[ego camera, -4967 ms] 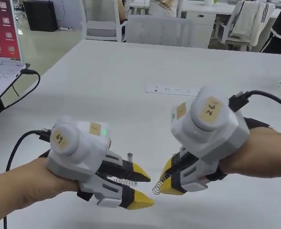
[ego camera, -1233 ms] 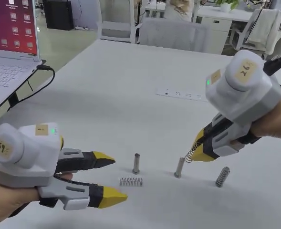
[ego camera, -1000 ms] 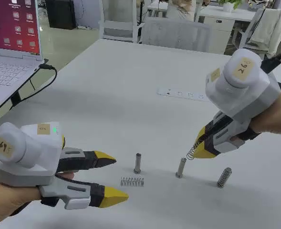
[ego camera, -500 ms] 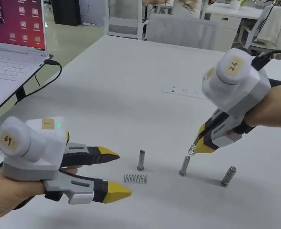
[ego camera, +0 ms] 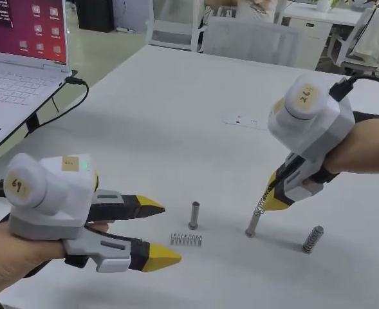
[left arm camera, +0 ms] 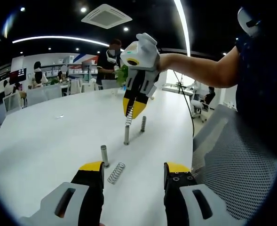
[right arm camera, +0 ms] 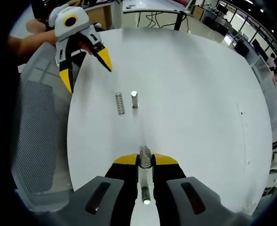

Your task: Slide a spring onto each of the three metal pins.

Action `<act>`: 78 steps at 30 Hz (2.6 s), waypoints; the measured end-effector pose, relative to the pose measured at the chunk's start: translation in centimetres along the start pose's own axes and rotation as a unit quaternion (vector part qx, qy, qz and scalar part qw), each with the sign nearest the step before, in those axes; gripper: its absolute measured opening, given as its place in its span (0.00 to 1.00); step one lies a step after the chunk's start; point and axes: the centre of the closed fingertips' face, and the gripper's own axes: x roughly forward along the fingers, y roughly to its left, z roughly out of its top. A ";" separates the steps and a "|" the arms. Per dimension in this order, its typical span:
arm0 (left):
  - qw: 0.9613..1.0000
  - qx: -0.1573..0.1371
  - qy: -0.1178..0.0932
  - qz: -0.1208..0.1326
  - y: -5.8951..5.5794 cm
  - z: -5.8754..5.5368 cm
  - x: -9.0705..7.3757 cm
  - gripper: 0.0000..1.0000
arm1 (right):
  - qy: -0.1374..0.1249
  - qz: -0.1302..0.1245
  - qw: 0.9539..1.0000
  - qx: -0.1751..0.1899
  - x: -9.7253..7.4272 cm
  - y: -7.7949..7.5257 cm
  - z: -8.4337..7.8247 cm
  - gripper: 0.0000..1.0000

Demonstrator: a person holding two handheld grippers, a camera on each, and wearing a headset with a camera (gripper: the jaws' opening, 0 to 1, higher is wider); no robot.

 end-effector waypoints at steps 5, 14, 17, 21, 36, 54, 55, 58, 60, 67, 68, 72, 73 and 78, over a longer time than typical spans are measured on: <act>1.000 0.000 -0.001 0.000 0.0 0.0 0.0 0.45 | 0.003 0.003 1.000 0.000 0.2 0.0 0.0 0.09; 1.000 0.000 -0.003 0.000 0.0 0.1 0.0 0.45 | 0.015 0.008 1.000 0.001 1.1 -0.1 -0.3 0.09; 1.000 0.000 -0.002 0.000 0.0 0.1 0.0 0.45 | 0.020 0.008 1.000 0.002 1.4 -0.1 -0.5 0.09; 1.000 0.001 -0.002 -0.001 0.1 0.1 0.0 0.45 | 0.022 0.012 1.000 0.005 1.9 0.0 -0.6 0.09; 1.000 0.000 0.001 0.001 0.1 -0.1 -0.1 0.44 | 0.039 0.019 0.999 0.008 4.0 0.1 -1.3 0.09; 1.000 -0.001 0.002 0.004 0.1 -0.1 -0.2 0.44 | 0.043 0.022 0.999 0.018 5.5 0.2 -1.7 0.09; 1.000 -0.001 0.002 0.004 0.1 -0.1 -0.2 0.44 | 0.044 0.022 0.999 0.018 5.6 0.2 -1.8 0.09; 1.000 -0.002 0.002 0.004 0.1 -0.2 -0.1 0.44 | 0.048 0.023 0.998 0.018 5.8 0.3 -1.9 0.09; 1.000 -0.002 0.001 0.004 0.1 -0.2 -0.2 0.44 | 0.042 0.022 0.999 0.020 5.8 0.2 -1.7 0.09; 1.000 -0.001 0.002 0.002 0.1 -0.3 -0.1 0.44 | 0.041 0.024 0.999 0.022 5.7 0.3 -1.7 0.09; 1.000 -0.001 0.003 0.002 0.1 -0.3 -0.1 0.44 | 0.041 0.025 0.999 0.022 5.7 0.3 -1.7 0.09; 1.000 -0.001 0.003 0.001 0.1 -0.3 -0.1 0.44 | 0.042 0.024 0.999 0.022 5.8 0.3 -1.8 0.10; 1.000 -0.001 0.003 0.001 0.1 -0.3 -0.1 0.44 | 0.042 0.025 0.999 0.022 5.8 0.4 -1.8 0.11; 1.000 0.000 0.003 0.000 0.2 -0.3 -0.1 0.44 | 0.039 0.021 0.999 0.023 5.7 0.2 -1.8 0.14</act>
